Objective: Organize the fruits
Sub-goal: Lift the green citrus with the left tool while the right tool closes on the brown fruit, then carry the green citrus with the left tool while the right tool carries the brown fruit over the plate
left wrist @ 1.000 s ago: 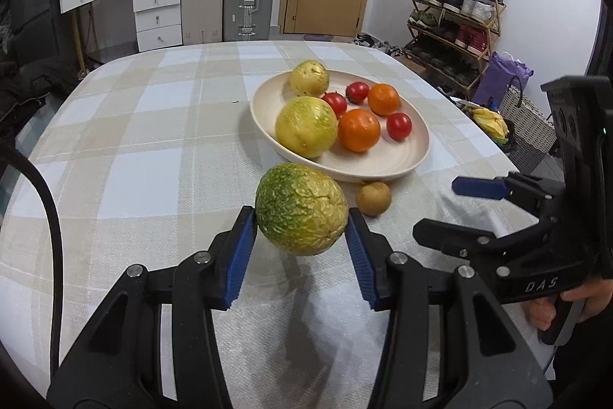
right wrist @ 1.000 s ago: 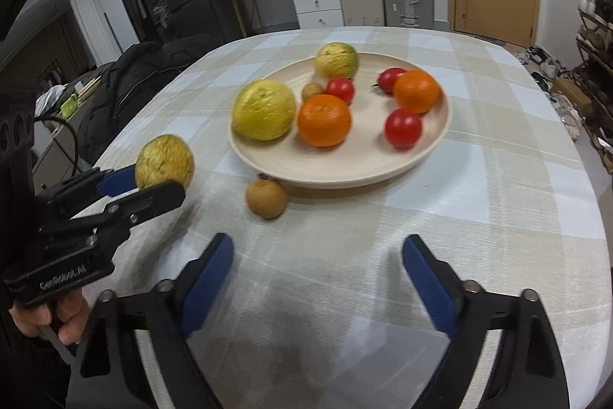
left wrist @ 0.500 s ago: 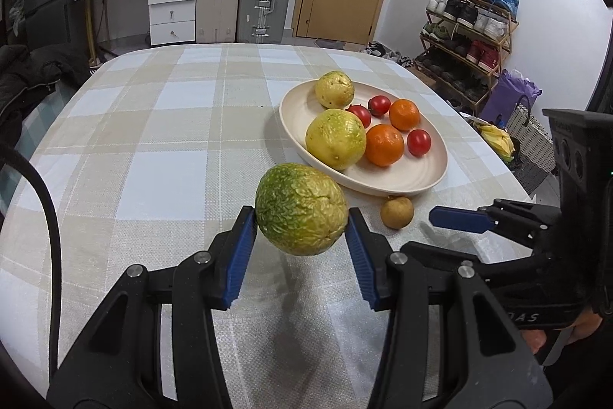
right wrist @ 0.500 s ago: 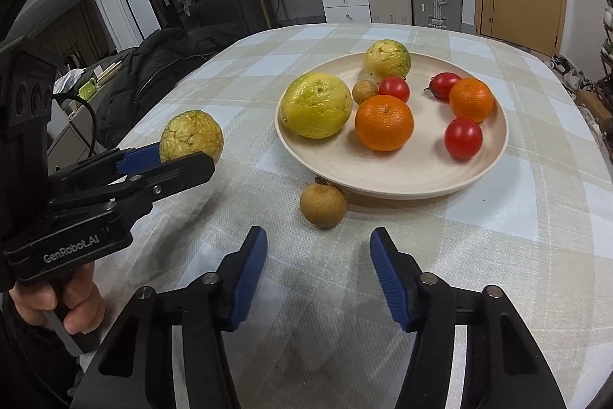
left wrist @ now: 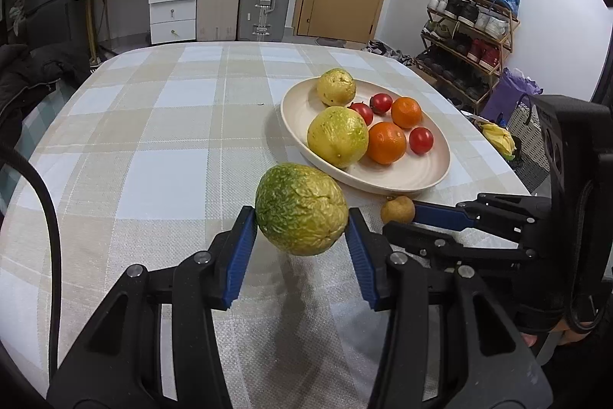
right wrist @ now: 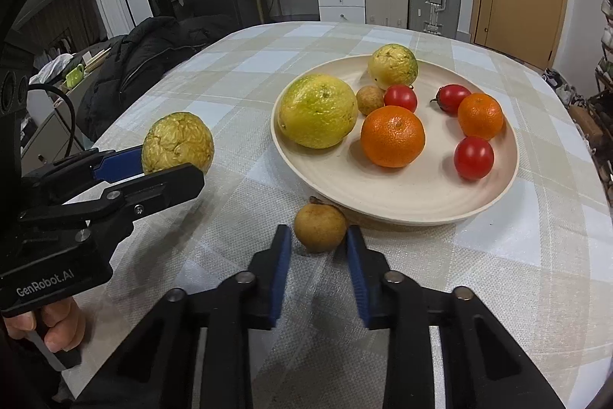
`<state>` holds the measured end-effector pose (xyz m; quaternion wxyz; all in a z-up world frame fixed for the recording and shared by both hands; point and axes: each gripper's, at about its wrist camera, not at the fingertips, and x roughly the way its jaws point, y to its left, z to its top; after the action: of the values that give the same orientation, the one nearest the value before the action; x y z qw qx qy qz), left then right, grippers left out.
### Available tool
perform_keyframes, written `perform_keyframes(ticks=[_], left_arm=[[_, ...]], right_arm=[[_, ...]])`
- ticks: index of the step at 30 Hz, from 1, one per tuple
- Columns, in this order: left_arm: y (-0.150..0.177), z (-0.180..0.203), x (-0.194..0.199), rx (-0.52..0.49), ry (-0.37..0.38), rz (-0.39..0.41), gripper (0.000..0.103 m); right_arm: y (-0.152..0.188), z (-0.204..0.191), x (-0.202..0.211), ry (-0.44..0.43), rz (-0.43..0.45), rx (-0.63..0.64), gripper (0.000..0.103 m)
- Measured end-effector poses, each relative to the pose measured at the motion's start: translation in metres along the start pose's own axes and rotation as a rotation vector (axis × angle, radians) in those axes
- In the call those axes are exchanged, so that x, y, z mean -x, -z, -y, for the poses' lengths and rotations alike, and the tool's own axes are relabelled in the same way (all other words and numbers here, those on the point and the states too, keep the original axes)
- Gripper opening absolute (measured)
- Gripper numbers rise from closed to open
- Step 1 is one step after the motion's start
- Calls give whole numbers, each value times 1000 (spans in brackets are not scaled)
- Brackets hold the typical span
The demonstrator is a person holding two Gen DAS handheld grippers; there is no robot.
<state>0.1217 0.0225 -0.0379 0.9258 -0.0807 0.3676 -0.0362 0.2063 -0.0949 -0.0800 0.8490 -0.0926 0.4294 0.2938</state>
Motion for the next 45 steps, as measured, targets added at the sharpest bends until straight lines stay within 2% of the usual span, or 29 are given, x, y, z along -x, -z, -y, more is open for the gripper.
perform_keyframes(ticks=[15,28,45], left_arm=[[0,9,4,-17,26,21,45],[-4,32,15,-68,74,61,45],[-27,56,-15,-66,92,36,45]], right_arm=[[16,9,25,-6,50,0,27],[9,32,57,-1,156,-46,27],[-2,61,56,8,178,-99,27]])
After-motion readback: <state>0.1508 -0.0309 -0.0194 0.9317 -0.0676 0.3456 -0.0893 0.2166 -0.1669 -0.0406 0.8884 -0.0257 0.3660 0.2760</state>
